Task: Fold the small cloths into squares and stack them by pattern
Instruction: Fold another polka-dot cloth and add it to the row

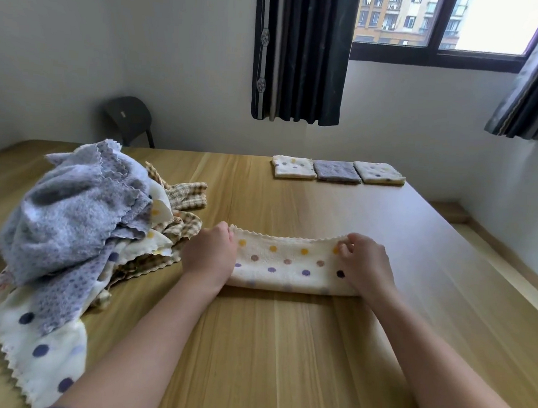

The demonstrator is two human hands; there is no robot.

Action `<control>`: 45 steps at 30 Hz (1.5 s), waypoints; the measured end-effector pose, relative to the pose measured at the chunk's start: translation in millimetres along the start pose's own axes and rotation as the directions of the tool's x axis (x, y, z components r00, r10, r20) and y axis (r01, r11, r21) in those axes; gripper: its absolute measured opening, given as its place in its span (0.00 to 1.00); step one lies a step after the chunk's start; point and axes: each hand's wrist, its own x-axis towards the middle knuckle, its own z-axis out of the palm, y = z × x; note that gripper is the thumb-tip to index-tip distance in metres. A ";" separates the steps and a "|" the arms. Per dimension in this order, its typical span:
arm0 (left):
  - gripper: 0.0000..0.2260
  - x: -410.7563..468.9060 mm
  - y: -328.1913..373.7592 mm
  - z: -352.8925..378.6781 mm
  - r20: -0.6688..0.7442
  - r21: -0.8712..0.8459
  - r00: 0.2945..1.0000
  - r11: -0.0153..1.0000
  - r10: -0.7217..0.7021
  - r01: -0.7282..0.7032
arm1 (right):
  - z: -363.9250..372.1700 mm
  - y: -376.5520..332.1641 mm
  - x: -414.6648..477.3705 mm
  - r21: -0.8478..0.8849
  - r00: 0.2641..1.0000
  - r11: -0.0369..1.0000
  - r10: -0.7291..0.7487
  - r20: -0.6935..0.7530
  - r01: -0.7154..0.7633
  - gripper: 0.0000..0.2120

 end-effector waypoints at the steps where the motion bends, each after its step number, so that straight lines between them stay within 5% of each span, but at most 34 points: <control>1: 0.12 1.3 0.6 1.2 -0.004 0.057 1.000 0.998 0.011 -0.010 | 1.4 -0.5 0.8 -0.068 1.000 0.998 -0.010 -0.013 0.009 0.11; 5: 0.13 3.2 1.1 6.7 -0.012 0.192 0.999 0.980 0.045 -0.042 | 3.0 -1.5 4.7 -0.276 0.998 0.961 -0.030 -0.051 0.015 0.12; 17: 0.06 6.9 2.6 14.7 -0.085 0.159 0.996 0.987 0.011 0.002 | 9.2 -3.9 14.5 -0.428 0.998 0.903 0.005 -0.069 -0.034 0.14; 22: 0.05 6.9 -0.4 18.7 -0.259 0.013 0.904 0.937 0.340 -0.349 | 12.7 -1.2 10.4 -0.402 0.978 0.915 -0.120 -0.169 0.043 0.12; 26: 0.21 -7.9 13.8 19.8 0.207 -0.137 0.874 0.898 0.439 -0.419 | 23.0 -4.7 -1.1 -0.276 0.907 0.906 -0.379 -0.183 0.322 0.17; 29: 0.28 -8.8 10.5 24.3 0.434 -0.055 0.816 0.915 0.382 -0.400 | 29.7 -14.7 -16.4 -0.198 0.915 0.897 -0.366 0.168 0.395 0.24; 32: 0.29 -7.1 7.8 27.5 0.457 -0.016 0.818 0.922 0.350 -0.386 | 32.2 -11.8 -15.1 -0.360 0.869 0.847 -0.211 0.448 0.391 0.26; 37: 0.30 -7.5 8.3 29.6 0.472 0.010 0.817 0.924 0.332 -0.381 | 28.6 -10.4 -11.8 -0.443 0.928 0.858 -0.094 0.360 0.259 0.29; 42: 0.30 -9.4 8.9 30.3 0.442 0.022 0.845 0.938 0.301 -0.345 | 32.2 -17.0 -23.2 -0.386 0.893 0.841 -0.222 0.391 0.378 0.26; 45: 0.31 -12.8 9.2 27.9 0.436 0.050 0.865 0.953 0.249 -0.300 | 29.9 -13.0 -19.2 -0.363 0.916 0.872 -0.200 0.349 0.329 0.24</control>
